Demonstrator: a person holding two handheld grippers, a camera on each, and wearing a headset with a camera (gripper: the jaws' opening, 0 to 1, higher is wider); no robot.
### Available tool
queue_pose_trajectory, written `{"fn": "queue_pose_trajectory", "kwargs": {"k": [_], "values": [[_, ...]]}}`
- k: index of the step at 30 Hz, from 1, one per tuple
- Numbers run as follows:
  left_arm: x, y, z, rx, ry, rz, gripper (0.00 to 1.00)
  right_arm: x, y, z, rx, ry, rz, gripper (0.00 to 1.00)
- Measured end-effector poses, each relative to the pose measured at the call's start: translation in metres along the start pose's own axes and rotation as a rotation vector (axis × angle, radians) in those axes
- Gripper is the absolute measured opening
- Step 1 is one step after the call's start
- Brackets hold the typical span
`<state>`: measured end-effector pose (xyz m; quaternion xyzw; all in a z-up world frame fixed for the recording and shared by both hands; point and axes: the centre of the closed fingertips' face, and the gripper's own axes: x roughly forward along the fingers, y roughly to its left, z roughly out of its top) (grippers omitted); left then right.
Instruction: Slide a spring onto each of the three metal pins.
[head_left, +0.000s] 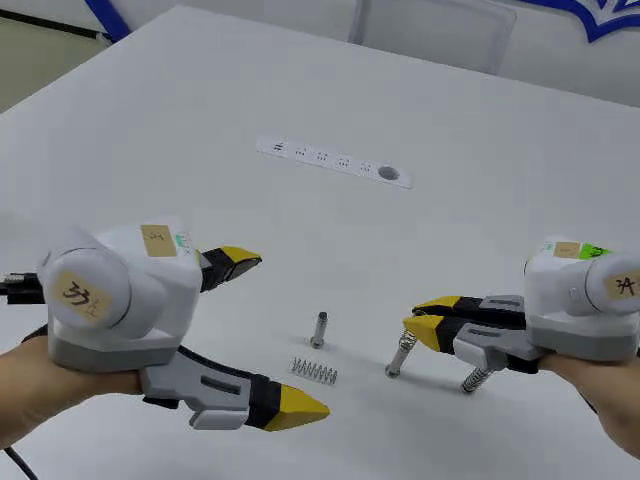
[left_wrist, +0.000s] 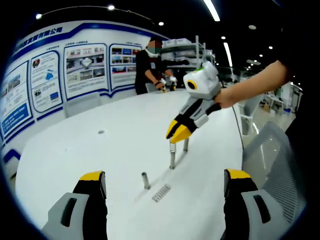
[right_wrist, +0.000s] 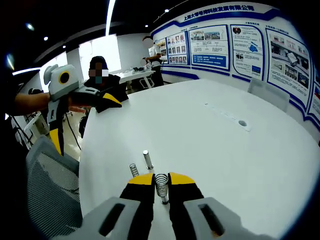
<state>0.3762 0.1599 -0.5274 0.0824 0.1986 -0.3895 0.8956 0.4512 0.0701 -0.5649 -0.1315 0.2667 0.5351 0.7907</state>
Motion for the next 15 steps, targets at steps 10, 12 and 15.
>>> {"fn": "queue_pose_trajectory", "kwargs": {"k": [10, 12, 15], "values": [[-0.001, 0.0, -0.002, -0.027, -0.006, 0.005, 1.0, 0.008, 0.0, -0.014, -0.017, 0.026, -0.009, 0.11], [-0.001, -0.001, -0.003, -0.023, 0.002, 0.005, 1.0, 0.011, -0.001, -0.017, -0.02, 0.027, -0.012, 0.11], [-0.001, 0.0, -0.005, -0.025, 0.006, 0.005, 0.99, 0.014, -0.001, -0.02, -0.028, 0.03, -0.015, 0.11]]}}
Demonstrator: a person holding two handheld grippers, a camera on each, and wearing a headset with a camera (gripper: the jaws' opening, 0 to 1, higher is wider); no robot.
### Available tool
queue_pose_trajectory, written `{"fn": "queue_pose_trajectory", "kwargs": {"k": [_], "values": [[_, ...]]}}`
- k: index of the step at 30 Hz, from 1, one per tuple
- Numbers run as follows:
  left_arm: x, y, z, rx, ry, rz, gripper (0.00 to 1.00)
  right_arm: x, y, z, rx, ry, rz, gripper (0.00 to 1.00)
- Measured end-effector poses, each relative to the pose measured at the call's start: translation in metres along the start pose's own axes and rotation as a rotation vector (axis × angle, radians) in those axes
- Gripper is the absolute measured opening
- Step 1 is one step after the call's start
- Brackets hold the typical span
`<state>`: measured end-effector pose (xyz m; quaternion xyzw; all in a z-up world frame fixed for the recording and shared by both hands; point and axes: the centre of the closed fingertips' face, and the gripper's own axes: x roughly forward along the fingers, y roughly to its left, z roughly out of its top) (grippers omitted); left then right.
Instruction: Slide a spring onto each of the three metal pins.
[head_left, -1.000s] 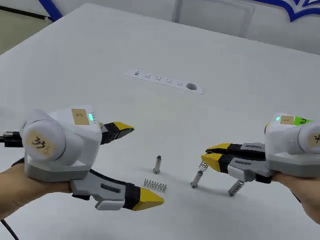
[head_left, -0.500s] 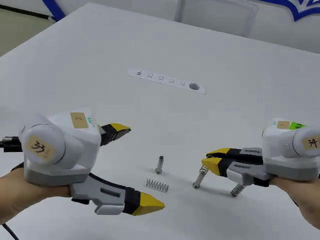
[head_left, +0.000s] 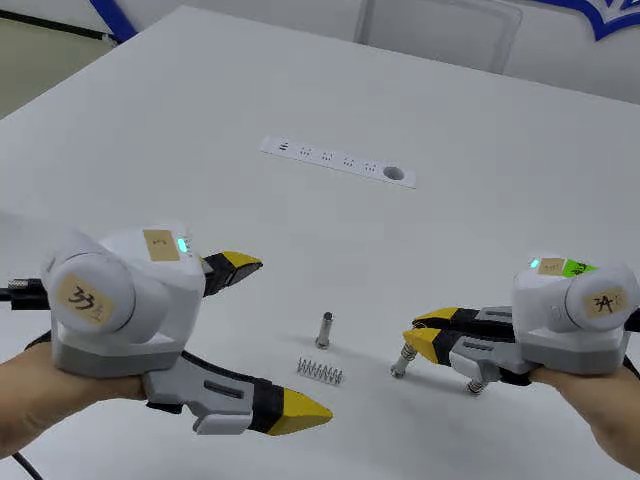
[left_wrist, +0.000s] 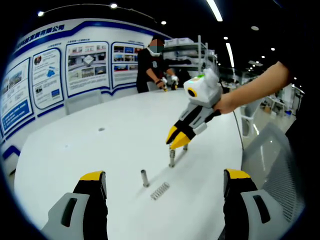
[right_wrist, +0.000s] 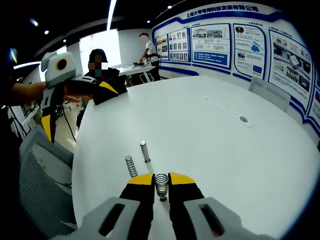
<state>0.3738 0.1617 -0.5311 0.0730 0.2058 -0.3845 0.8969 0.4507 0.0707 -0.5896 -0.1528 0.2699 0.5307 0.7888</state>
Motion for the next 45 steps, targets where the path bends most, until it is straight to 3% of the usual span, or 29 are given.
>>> {"fn": "queue_pose_trajectory", "kwargs": {"k": [13, 33, 45], "values": [[0.0, 0.002, -0.002, -0.003, 0.01, 0.005, 0.98, 0.015, 0.003, -0.018, -0.09, 0.039, 0.001, 0.11], [0.0, -0.001, -0.006, -0.001, 0.026, -0.006, 0.97, 0.019, 0.0, -0.029, -0.048, 0.063, -0.006, 0.12], [-0.001, -0.001, -0.005, 0.004, 0.025, -0.007, 0.97, 0.016, 0.001, -0.025, -0.044, 0.063, -0.005, 0.17]]}}
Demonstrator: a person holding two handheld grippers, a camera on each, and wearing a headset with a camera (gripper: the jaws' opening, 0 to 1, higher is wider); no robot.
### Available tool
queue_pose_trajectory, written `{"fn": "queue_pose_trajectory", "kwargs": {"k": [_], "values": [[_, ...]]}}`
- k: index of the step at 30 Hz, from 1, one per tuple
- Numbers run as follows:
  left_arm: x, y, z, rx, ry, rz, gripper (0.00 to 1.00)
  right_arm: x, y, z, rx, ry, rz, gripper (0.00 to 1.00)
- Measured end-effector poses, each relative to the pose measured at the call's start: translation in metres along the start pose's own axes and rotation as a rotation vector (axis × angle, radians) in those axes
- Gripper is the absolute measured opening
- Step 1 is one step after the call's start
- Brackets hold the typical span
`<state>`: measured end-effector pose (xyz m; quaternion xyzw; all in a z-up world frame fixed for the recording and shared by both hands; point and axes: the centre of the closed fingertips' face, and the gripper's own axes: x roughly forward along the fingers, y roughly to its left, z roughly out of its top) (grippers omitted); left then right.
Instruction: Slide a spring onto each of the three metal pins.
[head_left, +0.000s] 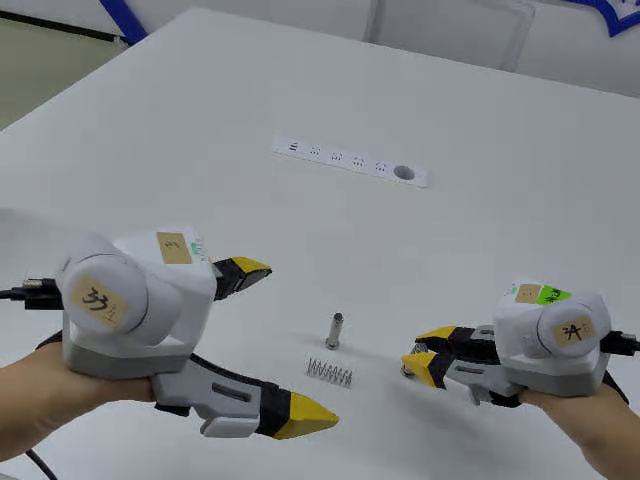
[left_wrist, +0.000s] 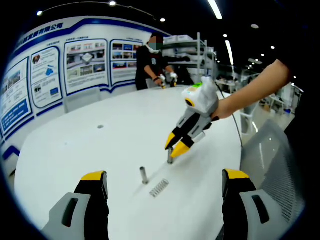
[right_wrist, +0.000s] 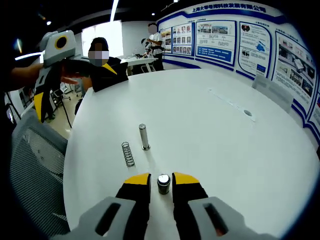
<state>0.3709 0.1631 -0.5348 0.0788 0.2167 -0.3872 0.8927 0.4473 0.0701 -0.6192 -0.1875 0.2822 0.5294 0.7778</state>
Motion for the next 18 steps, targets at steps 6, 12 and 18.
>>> {"fn": "queue_pose_trajectory", "kwargs": {"k": [6, 12, 18], "values": [[-0.001, 0.0, 0.0, 0.005, 0.0, 0.001, 0.97, -0.013, -0.005, 0.016, 0.001, -0.037, -0.058, 0.2], [-0.004, 0.0, -0.001, 0.005, 0.001, 0.004, 0.97, -0.024, -0.007, 0.044, 0.001, -0.107, -0.089, 0.22], [-0.006, -0.001, -0.003, -0.002, -0.003, 0.012, 0.97, -0.018, 0.014, 0.058, -0.022, -0.122, -0.039, 0.23]]}}
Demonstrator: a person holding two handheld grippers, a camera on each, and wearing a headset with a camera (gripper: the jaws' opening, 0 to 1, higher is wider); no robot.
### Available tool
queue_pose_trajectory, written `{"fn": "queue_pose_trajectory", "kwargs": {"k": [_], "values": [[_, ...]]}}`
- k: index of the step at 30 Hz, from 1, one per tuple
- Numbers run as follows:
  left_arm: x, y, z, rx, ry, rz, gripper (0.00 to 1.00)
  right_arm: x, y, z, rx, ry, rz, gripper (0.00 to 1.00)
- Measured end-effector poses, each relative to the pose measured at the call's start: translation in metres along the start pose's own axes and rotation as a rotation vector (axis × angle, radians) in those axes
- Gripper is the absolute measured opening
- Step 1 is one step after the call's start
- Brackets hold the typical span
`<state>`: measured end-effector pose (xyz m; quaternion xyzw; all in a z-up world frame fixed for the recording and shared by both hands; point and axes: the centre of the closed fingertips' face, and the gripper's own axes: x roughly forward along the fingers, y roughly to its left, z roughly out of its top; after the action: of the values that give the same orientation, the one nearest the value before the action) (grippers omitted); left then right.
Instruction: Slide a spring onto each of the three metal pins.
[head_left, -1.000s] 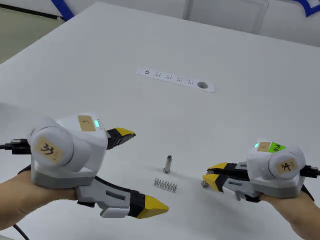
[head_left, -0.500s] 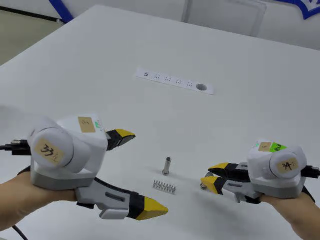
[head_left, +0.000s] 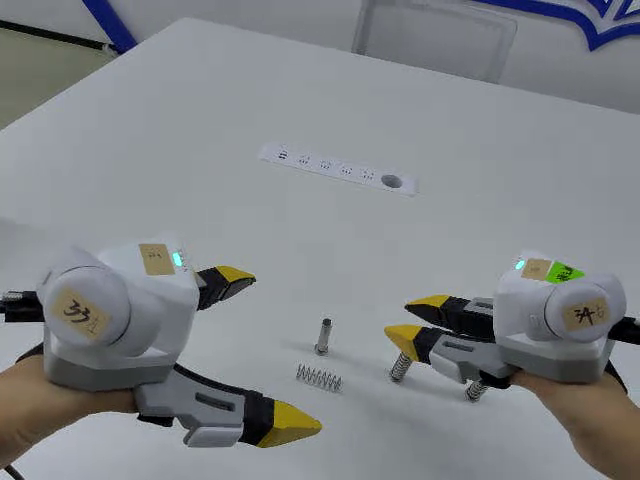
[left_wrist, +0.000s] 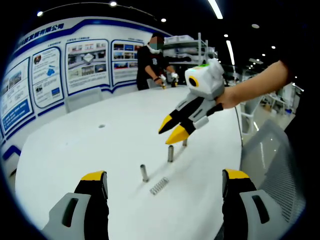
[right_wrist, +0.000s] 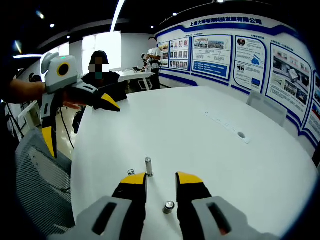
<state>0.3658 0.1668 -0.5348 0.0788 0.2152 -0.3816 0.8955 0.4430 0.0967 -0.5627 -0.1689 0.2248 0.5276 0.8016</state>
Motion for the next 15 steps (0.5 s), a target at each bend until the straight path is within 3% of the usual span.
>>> {"fn": "queue_pose_trajectory", "kwargs": {"k": [4, 10, 15], "values": [[-0.003, 0.003, 0.0, -0.007, -0.006, 0.006, 0.97, 0.008, 0.017, 0.0, 0.021, 0.0, 0.042, 0.25], [-0.008, 0.009, -0.001, -0.009, -0.007, 0.013, 0.97, 0.025, 0.044, -0.016, -0.038, 0.071, 0.104, 0.25], [-0.008, 0.013, -0.005, -0.013, -0.002, 0.026, 0.97, 0.04, 0.056, -0.029, -0.064, 0.12, 0.13, 0.25]]}}
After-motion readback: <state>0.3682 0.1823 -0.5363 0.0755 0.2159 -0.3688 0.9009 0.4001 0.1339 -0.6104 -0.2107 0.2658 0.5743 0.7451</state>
